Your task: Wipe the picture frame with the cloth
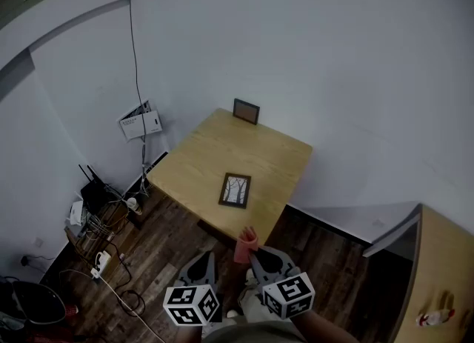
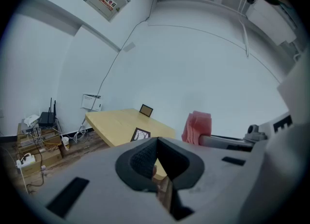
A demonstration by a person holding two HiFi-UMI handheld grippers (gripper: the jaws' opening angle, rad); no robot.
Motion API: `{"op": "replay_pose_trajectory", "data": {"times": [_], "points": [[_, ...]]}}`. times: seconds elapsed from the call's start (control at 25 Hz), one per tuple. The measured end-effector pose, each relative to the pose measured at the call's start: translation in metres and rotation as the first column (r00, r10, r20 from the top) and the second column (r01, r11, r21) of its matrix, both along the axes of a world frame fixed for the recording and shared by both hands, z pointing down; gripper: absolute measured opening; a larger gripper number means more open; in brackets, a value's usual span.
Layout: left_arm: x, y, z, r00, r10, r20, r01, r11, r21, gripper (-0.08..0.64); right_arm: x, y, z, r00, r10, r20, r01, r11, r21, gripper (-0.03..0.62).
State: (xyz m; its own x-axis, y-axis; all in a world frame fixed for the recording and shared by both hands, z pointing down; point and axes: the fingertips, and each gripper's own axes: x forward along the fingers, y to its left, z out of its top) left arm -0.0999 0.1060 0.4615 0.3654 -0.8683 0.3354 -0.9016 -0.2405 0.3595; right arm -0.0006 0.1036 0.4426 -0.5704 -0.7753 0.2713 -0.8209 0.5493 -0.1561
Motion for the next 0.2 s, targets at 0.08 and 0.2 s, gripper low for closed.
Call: {"op": "replay_pose_trajectory", "data": {"times": [0.08, 0.2], "points": [[0.0016, -0.0001, 0.0, 1.0, 0.002, -0.003, -0.002, 1.0, 0.001, 0.003, 0.0006, 0.0011, 0.0005, 1.0, -0.005, -0.003, 0.005, 1.0, 0.0, 0.014], [0.0044, -0.0008, 0.0007, 1.0, 0.005, -0.006, -0.005, 1.0, 0.001, 0.003, 0.0018, 0.0026, 0.0007, 1.0, -0.013, -0.01, 0.013, 1.0, 0.006, 0.014]]}}
